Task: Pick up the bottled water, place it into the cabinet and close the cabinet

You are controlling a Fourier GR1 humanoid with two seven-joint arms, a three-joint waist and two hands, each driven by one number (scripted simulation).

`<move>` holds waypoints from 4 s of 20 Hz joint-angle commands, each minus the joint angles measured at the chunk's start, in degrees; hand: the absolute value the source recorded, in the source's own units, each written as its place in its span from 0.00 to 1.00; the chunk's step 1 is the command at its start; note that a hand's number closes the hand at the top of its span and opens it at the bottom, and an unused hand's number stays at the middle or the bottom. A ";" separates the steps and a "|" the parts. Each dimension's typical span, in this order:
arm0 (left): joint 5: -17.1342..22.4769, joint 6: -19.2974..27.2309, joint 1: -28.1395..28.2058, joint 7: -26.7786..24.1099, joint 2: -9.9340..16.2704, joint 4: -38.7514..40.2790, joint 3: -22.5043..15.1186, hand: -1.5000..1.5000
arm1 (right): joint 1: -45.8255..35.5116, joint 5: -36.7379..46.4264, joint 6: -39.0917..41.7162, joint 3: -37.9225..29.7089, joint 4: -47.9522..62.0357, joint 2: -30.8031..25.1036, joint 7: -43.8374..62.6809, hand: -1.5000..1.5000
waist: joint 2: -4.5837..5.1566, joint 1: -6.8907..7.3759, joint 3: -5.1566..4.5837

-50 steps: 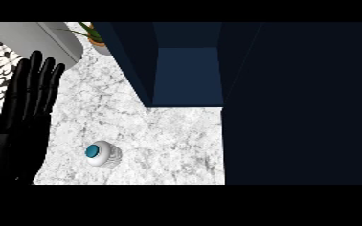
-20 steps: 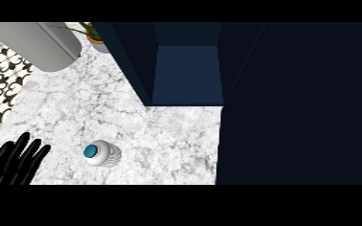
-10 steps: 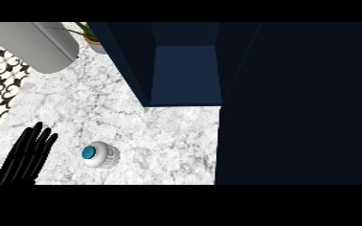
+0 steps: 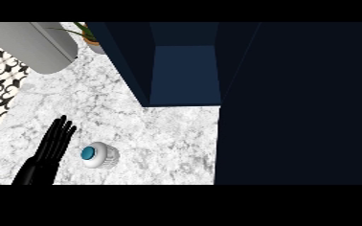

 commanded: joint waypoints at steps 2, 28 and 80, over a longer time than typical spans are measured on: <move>-1.65 -0.35 -3.55 -7.98 -0.11 13.01 1.56 0.00 | 4.61 -1.93 0.48 -1.38 -8.51 -1.82 1.22 0.00 | 0.05 0.05 -0.01; -3.59 -4.44 -23.82 -34.84 1.15 60.71 5.49 1.00 | 13.03 0.73 0.82 2.58 -8.47 -3.86 -7.04 0.00 | 0.18 0.13 -0.06; 24.37 48.44 -55.28 -8.35 -4.75 44.26 -33.63 1.00 | 11.51 -3.22 2.81 -1.39 -3.13 -5.24 -11.52 0.00 | 0.31 -1.49 0.04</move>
